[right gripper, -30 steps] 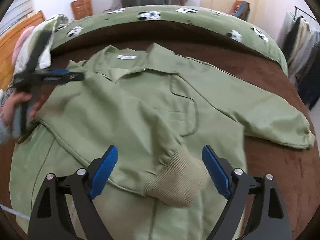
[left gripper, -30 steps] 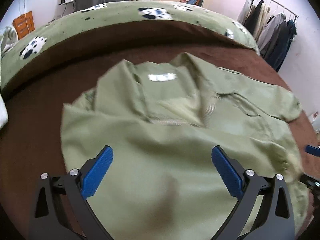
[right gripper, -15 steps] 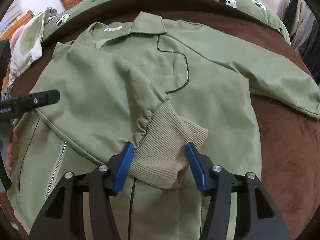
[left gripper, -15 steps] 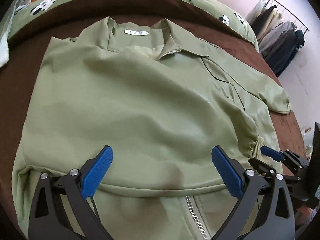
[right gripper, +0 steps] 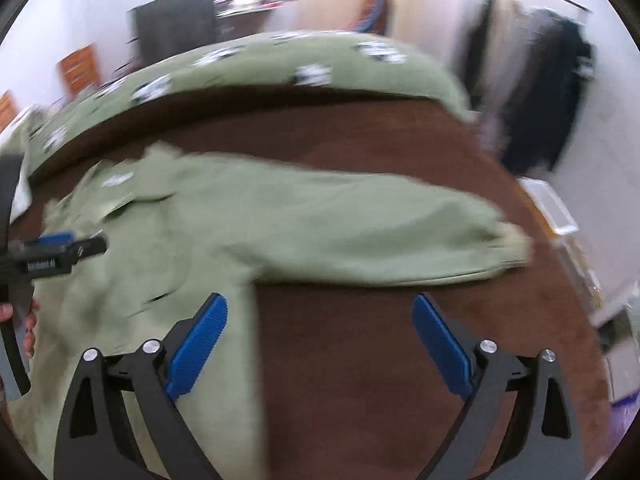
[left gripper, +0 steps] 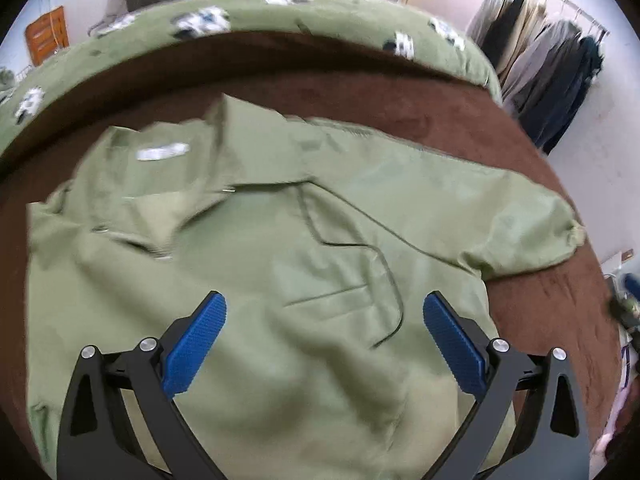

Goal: Fold large clothes

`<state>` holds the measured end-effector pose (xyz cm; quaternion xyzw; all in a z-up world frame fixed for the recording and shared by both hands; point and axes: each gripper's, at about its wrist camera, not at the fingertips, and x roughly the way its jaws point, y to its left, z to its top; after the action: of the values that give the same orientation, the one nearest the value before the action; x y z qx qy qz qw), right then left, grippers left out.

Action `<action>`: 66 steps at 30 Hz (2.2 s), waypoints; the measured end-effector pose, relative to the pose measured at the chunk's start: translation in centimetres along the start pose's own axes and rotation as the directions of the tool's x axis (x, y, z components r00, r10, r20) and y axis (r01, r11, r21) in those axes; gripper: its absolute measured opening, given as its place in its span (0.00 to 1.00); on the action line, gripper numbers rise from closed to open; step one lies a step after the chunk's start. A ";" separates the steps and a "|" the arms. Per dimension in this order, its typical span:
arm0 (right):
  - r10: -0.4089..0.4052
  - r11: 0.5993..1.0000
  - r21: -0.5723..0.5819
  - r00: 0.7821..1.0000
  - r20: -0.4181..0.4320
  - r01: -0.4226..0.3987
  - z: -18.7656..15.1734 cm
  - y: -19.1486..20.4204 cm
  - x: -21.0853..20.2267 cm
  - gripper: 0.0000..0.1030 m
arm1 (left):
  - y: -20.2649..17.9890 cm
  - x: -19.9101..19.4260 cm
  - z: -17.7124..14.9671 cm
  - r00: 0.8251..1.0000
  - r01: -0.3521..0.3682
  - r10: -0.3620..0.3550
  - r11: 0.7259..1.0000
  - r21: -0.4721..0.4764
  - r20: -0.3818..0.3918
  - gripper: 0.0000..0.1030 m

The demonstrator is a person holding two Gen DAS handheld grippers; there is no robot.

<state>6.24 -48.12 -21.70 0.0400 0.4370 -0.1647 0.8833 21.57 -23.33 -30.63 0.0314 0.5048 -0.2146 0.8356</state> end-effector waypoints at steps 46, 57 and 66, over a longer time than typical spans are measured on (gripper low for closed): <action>0.072 0.892 0.433 0.986 0.147 -0.130 3.4 -18.2 9.8 0.18 | -4.9 10.2 0.6 1.000 0.011 -0.002 0.958 0.286 -0.030 0.95; 0.240 0.967 -0.007 0.908 0.344 -0.253 10.0 -1.6 -6.3 0.18 | -4.1 4.4 0.2 0.999 -0.012 0.000 0.963 0.269 0.044 0.94; 0.484 0.856 -0.320 0.847 0.221 -0.406 8.7 19.7 -9.9 0.18 | 5.3 -9.3 -4.7 0.984 -0.124 0.096 0.974 0.191 0.150 0.94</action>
<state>13.69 -28.93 -10.04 -0.0007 0.2972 0.1012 0.9494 16.08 -14.22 -25.85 0.1278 0.4185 -0.2193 0.8720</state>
